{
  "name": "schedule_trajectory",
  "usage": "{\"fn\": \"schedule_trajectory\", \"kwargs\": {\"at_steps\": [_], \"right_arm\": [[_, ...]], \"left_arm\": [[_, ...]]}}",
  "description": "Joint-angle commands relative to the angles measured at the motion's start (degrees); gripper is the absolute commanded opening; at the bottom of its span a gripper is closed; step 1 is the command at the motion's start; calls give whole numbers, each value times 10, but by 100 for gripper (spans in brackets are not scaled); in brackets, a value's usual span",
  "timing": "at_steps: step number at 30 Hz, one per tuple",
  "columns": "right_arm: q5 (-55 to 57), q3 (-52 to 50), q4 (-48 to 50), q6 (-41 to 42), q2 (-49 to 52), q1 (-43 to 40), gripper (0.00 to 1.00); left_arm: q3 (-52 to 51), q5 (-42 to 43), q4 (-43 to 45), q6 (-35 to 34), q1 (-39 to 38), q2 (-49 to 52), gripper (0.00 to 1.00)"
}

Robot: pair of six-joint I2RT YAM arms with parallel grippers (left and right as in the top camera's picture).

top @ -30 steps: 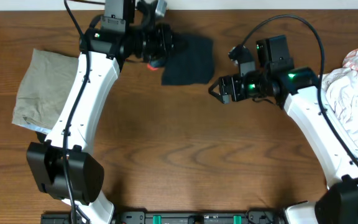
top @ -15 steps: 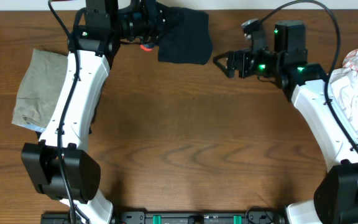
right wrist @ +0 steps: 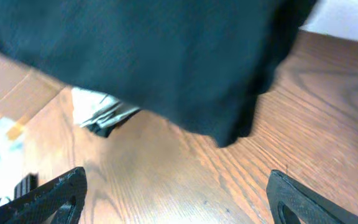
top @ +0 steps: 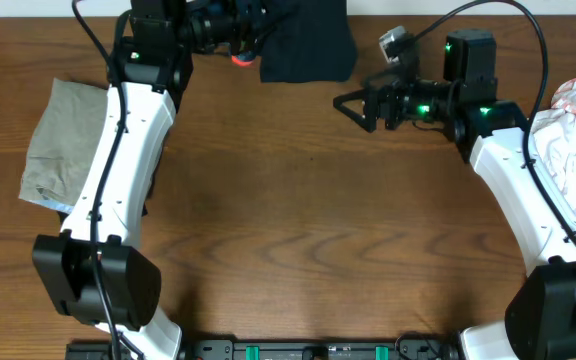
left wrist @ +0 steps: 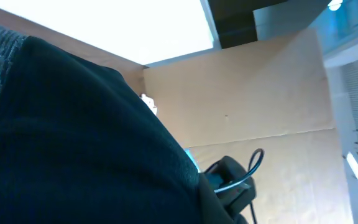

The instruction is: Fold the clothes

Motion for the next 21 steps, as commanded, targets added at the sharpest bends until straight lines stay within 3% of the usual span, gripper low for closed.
{"fn": "schedule_trajectory", "kwargs": {"at_steps": [1, 9, 21], "right_arm": [[-46, 4, 1, -52, 5, 4, 92], [-45, 4, 26, -36, 5, 4, 93], [-43, 4, 108, -18, 5, 4, 89]], "left_arm": [[12, 14, 20, -34, -1, -26, 6], [12, 29, 71, -85, -1, -30, 6], [12, 42, 75, -111, -1, -30, 6]]}}
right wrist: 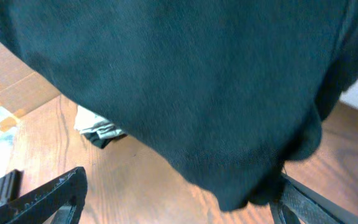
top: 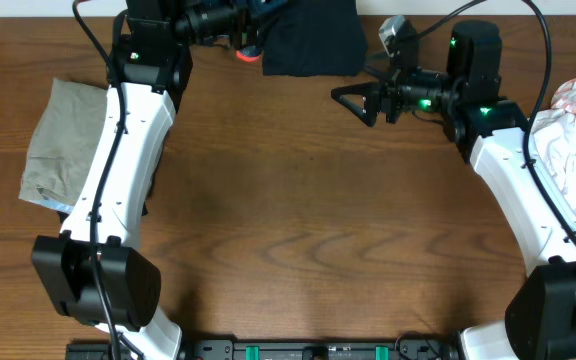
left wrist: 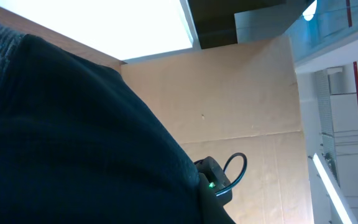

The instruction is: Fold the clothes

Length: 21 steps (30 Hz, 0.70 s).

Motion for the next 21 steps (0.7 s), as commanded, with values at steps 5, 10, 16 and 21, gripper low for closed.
{"fn": "schedule_trajectory", "kwargs": {"at_steps": [5, 10, 16, 21], "right_arm": [[0, 4, 27, 9, 5, 4, 88], [24, 4, 29, 9, 5, 4, 83], [24, 4, 38, 9, 5, 4, 38], [24, 4, 50, 8, 5, 4, 18]], "left_arm": [[12, 21, 10, -12, -1, -28, 6], [12, 22, 10, -14, -1, -28, 6], [12, 22, 10, -14, -1, -28, 6], [12, 23, 10, -14, -1, -28, 6]]}}
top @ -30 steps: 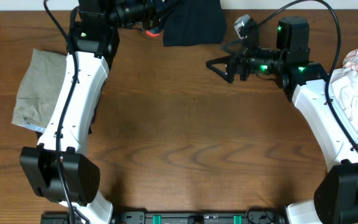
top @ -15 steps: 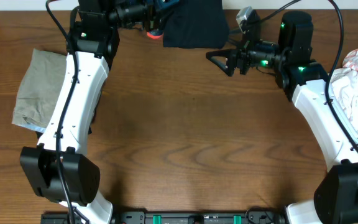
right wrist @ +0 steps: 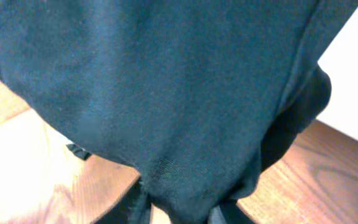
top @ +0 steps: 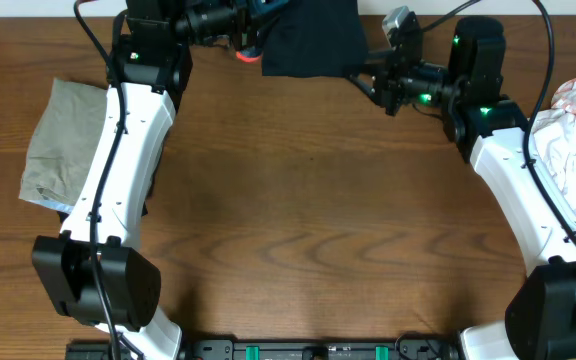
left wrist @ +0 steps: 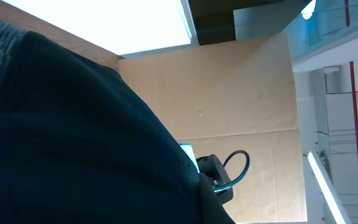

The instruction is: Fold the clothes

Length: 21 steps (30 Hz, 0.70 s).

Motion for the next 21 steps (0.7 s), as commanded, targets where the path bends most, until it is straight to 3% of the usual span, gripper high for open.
{"fn": "schedule_trajectory", "kwargs": {"at_steps": [1, 5, 9, 13, 21], "right_arm": [[-2, 4, 7, 0, 5, 4, 15], [-5, 4, 23, 1, 5, 3, 1], [-30, 4, 42, 4, 2, -12, 1], [-65, 4, 43, 18, -2, -31, 2], [-192, 4, 42, 27, -3, -46, 5]], "left_arm": [[12, 13, 10, -3, -1, -28, 6], [12, 17, 9, 22, -1, -28, 6], [12, 54, -29, 110, 0, -28, 6], [12, 59, -130, 233, 0, -28, 6], [11, -16, -315, 457, 0, -28, 6]]}}
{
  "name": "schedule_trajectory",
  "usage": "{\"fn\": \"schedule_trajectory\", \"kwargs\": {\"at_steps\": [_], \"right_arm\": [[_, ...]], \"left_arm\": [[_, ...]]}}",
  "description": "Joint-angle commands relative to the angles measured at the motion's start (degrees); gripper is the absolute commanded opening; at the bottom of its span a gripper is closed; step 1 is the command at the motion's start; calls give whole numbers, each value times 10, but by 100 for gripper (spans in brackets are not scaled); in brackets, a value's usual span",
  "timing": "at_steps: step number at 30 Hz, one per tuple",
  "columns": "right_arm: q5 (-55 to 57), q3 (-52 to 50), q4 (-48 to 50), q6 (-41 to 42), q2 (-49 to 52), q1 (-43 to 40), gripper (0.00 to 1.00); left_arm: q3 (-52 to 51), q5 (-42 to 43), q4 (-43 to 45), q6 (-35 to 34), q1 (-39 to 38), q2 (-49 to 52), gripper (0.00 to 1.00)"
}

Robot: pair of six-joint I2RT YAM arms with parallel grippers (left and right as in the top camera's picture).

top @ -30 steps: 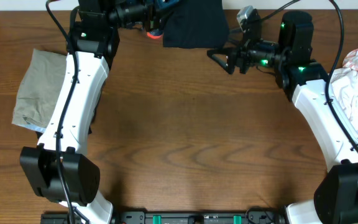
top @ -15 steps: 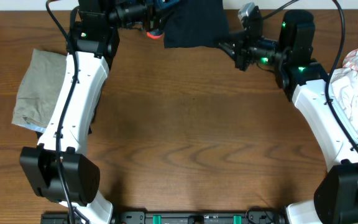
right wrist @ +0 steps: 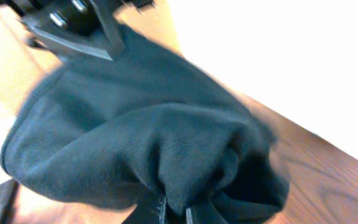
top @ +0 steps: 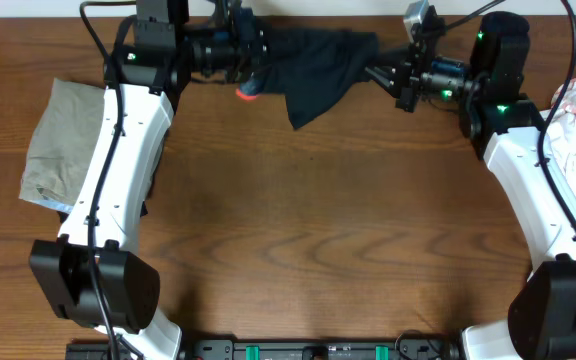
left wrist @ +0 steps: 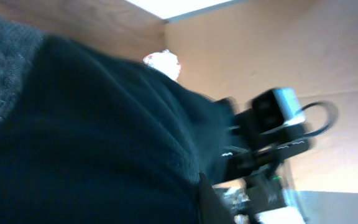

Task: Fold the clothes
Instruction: 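Stretch the leggings between both grippers, then open the right gripper, then hold the leggings up with the left gripper while the right gripper withdraws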

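Note:
A dark teal garment (top: 313, 75) hangs stretched over the far edge of the table, one corner drooping toward the wood. My left gripper (top: 260, 60) is shut on its left end, and my right gripper (top: 376, 70) is shut on its right end. In the left wrist view the garment (left wrist: 92, 137) fills most of the frame, with one dark finger (left wrist: 213, 200) showing beside it. The right wrist view has the cloth (right wrist: 148, 137) bunched into my right gripper (right wrist: 178, 214).
A folded grey-green cloth (top: 58, 150) lies at the table's left side, partly under the left arm. A heap of white clothes sits at the right edge. The brown wooden table (top: 308, 230) stretches across the middle and front.
My right gripper, shut on the garment's lower right edge, has moved right and away from the left one. The garment is now pulled out wide between both grippers instead of hanging as a block.
At first the garment hung from my left gripper alone, and my right gripper stood open to its right. Then the right gripper was nearer, still open. After that it was shut on the garment's edge. Now the cloth is spread between the two.

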Motion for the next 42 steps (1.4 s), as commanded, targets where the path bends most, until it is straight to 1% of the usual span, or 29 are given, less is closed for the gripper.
{"fn": "schedule_trajectory", "kwargs": {"at_steps": [1, 5, 8, 12, 15, 16, 18, 21, 24, 28, 36, 38, 42], "right_arm": [[-94, 4, -1, 12, -3, -5, 7], [-141, 4, -5, 11, -3, -5, 12], [-173, 4, -19, 11, -3, -4, 14], [-166, 4, -82, 8, -3, -4, 13], [-156, 4, -124, -12, -3, -4, 11], [-149, 4, -137, -16, -3, -4, 12], [-123, 4, -170, -22, -3, -5, 18], [-87, 4, -221, -36, -3, -6, 19], [-77, 4, -261, -61, -3, -6, 20], [-76, 4, -293, -77, -3, -6, 19], [-50, 4, -334, -88, -3, -6, 19], [-37, 4, -342, -88, -3, -6, 19], [-34, 4, -348, -96, -3, -6, 18]], "left_arm": [[9, -50, -36, 150, 0, -22, 6], [9, -124, -73, 195, 0, -22, 6], [9, -169, -87, 216, 0, -22, 6], [9, -194, -82, 220, 0, -22, 6], [9, -213, -82, 220, 1, -22, 6], [9, -215, -82, 222, 3, -22, 6], [9, -215, -82, 236, 10, -22, 6], [9, -215, -82, 274, 24, -22, 6], [9, -218, -83, 321, 41, -21, 6], [9, -250, -83, 379, 52, -12, 6], [9, -382, -93, 499, 60, 14, 6], [9, -425, -93, 513, 68, 15, 6], [9, -476, -93, 535, 86, 19, 6]]}}
